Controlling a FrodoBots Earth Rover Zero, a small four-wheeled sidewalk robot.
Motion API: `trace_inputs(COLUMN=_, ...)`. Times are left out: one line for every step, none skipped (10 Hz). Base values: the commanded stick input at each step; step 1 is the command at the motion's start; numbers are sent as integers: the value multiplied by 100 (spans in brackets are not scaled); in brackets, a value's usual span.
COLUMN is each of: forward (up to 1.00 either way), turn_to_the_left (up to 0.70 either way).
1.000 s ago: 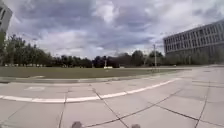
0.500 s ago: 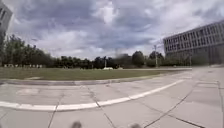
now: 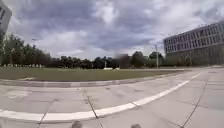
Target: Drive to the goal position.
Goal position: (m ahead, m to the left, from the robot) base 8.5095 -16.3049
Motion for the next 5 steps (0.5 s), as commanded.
trace_inputs(forward=70, turn_to_the_left=0)
trace_inputs(forward=70, turn_to_the_left=0)
trace_inputs(forward=70, turn_to_the_left=0)
trace_inputs(forward=70, turn_to_the_left=0)
trace_inputs(forward=70, turn_to_the_left=0)
